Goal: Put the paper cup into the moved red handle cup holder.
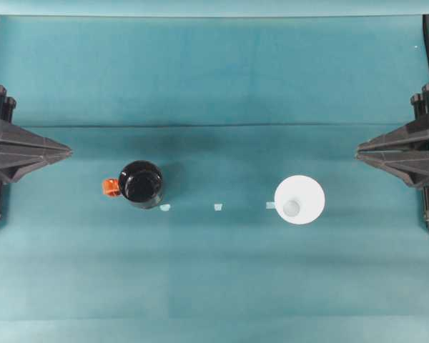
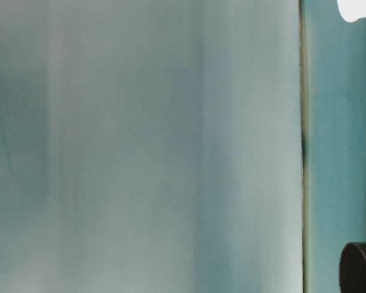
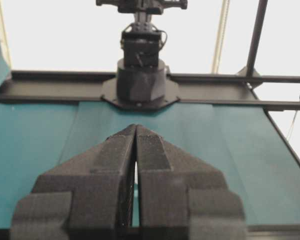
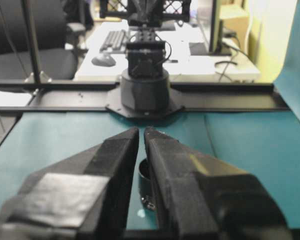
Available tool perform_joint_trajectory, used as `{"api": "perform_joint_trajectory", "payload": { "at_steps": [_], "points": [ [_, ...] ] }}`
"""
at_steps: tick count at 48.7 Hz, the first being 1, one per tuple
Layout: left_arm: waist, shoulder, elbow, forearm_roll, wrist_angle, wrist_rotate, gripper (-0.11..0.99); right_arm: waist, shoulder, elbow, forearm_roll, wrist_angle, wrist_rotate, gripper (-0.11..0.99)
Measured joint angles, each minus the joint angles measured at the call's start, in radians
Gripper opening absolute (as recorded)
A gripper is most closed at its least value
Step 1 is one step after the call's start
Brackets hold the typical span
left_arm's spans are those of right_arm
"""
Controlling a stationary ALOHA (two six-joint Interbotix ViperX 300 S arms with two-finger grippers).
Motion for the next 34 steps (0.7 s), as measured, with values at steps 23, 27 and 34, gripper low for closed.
{"api": "perform_joint_trajectory", "payload": {
  "at_steps": [23,27,34],
  "points": [
    [0.0,0.218,-0.21,0.006,0.595,-0.084,0.02,0.0,-0.021,-0.017,0.023,0.236,0.06,-0.1],
    [-0.002,0.253,-0.227,0.006,0.653,-0.086,0.02,0.002,-0.028,-0.017,0.023,0.278,0.066,-0.1],
    [0.002,0.319,-0.252,0.008,0.718,-0.084,0.02,0.002,-0.034,-0.018,0.025,0.322,0.069,-0.1]
  ]
}}
